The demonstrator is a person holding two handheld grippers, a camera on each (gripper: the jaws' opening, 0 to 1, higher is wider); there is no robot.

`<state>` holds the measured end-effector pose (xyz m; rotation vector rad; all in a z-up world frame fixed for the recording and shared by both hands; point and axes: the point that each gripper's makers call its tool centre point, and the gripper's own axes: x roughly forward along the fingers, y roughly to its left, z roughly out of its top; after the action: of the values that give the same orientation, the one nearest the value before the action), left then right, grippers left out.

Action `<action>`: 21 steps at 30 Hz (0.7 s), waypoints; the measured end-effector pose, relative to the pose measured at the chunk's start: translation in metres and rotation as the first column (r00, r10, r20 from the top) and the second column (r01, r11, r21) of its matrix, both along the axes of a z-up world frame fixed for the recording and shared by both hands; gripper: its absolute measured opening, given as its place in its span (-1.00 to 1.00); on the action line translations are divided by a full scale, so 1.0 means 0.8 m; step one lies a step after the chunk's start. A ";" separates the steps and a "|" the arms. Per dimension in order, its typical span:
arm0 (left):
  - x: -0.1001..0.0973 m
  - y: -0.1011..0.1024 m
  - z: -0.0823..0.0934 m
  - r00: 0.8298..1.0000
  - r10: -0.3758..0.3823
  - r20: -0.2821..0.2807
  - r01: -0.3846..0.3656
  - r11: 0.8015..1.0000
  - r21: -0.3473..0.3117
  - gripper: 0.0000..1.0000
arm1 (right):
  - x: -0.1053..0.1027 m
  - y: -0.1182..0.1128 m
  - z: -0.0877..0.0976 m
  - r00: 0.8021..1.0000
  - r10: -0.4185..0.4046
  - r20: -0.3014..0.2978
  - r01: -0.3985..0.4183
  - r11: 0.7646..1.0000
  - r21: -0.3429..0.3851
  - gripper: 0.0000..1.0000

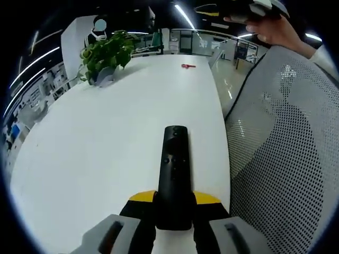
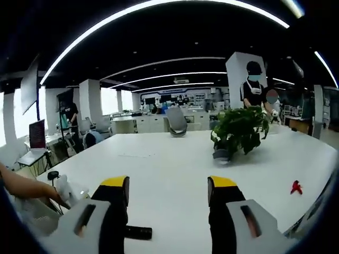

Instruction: Press the specified remote control buttons in sequence, fully releasing each button before pressing the next.

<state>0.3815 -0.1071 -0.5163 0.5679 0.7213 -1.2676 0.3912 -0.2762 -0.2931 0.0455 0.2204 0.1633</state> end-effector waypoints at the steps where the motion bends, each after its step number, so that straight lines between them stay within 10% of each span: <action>1: 0.000 0.000 0.000 1.000 0.000 0.000 0.000 1.000 0.000 -0.50 | -0.001 0.000 -0.001 1.000 -0.005 -0.004 0.005 1.000 -0.014 0.33; 21: 0.000 -0.001 0.000 1.000 0.024 -0.007 -0.024 1.000 0.016 -0.51 | -0.005 0.008 -0.005 0.999 0.013 -0.033 -0.015 0.998 -0.067 0.31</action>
<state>0.3819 -0.1077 -0.5161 0.5667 0.7425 -1.2434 0.3870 -0.2700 -0.2971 -0.0206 0.2582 0.1693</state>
